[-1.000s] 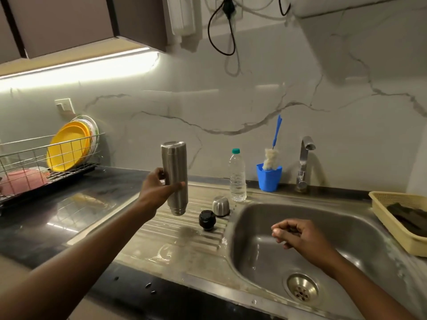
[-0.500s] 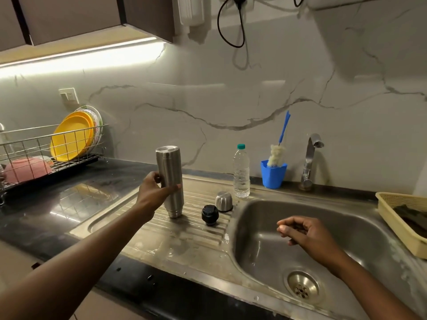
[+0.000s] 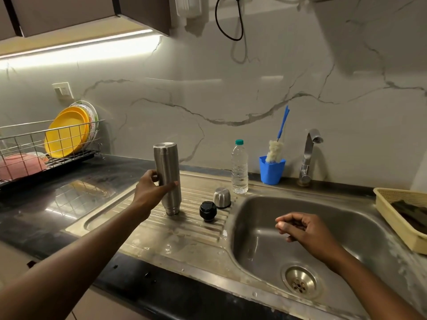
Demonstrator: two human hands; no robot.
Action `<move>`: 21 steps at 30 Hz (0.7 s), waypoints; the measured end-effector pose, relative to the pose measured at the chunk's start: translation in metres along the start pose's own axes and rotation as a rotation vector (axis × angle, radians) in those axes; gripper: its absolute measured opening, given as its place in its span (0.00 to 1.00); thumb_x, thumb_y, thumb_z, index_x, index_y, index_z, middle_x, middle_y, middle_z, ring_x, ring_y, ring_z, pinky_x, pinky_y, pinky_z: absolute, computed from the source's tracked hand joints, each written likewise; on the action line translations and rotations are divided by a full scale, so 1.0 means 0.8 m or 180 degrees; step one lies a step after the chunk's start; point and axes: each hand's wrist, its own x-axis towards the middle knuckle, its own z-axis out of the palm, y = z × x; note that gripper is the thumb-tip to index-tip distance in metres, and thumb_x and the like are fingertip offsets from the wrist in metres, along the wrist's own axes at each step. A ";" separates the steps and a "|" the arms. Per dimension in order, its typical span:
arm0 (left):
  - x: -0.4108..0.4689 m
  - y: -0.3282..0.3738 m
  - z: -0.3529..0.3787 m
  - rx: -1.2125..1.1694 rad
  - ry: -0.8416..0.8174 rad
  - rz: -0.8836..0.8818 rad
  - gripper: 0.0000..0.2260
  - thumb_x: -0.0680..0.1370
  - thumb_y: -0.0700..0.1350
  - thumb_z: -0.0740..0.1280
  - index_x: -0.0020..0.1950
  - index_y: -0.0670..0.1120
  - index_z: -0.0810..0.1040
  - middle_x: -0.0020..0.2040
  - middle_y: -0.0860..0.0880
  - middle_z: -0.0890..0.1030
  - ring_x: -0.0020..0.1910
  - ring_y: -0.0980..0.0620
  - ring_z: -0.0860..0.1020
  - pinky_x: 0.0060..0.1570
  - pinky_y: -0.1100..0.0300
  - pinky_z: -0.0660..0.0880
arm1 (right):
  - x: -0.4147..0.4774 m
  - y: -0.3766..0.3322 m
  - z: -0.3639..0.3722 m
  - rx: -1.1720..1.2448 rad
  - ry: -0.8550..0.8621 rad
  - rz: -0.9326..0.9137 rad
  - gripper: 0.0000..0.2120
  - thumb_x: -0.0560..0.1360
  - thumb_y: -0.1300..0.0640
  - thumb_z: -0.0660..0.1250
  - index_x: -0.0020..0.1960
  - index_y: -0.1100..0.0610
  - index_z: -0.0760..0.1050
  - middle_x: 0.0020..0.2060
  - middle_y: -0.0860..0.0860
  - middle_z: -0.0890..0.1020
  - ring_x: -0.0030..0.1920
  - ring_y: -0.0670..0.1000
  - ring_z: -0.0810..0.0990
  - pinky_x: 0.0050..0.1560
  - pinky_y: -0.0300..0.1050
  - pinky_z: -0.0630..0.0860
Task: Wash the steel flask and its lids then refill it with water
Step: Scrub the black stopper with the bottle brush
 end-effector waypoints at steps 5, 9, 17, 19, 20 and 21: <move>-0.012 0.003 0.003 0.0061 0.0060 -0.0053 0.37 0.70 0.50 0.83 0.74 0.45 0.70 0.64 0.48 0.78 0.62 0.45 0.79 0.63 0.43 0.79 | 0.000 -0.001 -0.001 -0.0004 -0.0032 -0.0013 0.05 0.79 0.58 0.73 0.54 0.54 0.86 0.45 0.52 0.88 0.48 0.51 0.87 0.48 0.50 0.86; -0.049 0.013 0.017 0.0589 0.0873 0.0662 0.28 0.73 0.47 0.81 0.65 0.46 0.70 0.60 0.47 0.73 0.55 0.49 0.75 0.53 0.51 0.77 | 0.000 -0.001 0.000 -0.0002 -0.0027 -0.0019 0.05 0.79 0.58 0.73 0.54 0.54 0.86 0.45 0.52 0.88 0.48 0.51 0.87 0.48 0.49 0.86; -0.094 0.015 0.081 0.1531 -0.0553 0.1163 0.28 0.74 0.62 0.76 0.70 0.53 0.72 0.65 0.53 0.75 0.59 0.53 0.78 0.54 0.55 0.79 | 0.000 0.001 0.000 0.0055 -0.0038 0.0000 0.05 0.79 0.59 0.73 0.53 0.55 0.86 0.44 0.53 0.88 0.48 0.52 0.87 0.48 0.50 0.86; -0.093 0.019 0.095 0.1776 -0.0826 0.0861 0.37 0.72 0.65 0.77 0.74 0.51 0.71 0.68 0.50 0.76 0.63 0.49 0.78 0.59 0.55 0.77 | 0.001 0.002 0.000 0.0068 -0.0041 0.0007 0.05 0.79 0.58 0.73 0.53 0.54 0.86 0.45 0.53 0.88 0.48 0.52 0.87 0.48 0.50 0.86; -0.091 0.022 0.101 0.1832 -0.0906 0.0759 0.38 0.71 0.65 0.78 0.74 0.49 0.72 0.67 0.49 0.78 0.62 0.49 0.79 0.58 0.57 0.75 | 0.001 0.003 0.000 0.0068 -0.0045 0.0011 0.05 0.79 0.58 0.73 0.53 0.54 0.86 0.44 0.53 0.88 0.48 0.52 0.87 0.48 0.50 0.86; -0.090 0.024 0.105 0.1841 -0.0930 0.0697 0.36 0.71 0.63 0.79 0.73 0.47 0.74 0.65 0.48 0.80 0.61 0.49 0.80 0.56 0.59 0.75 | 0.001 0.003 0.000 0.0068 -0.0046 0.0014 0.05 0.79 0.58 0.74 0.53 0.54 0.86 0.44 0.53 0.88 0.48 0.52 0.87 0.49 0.51 0.86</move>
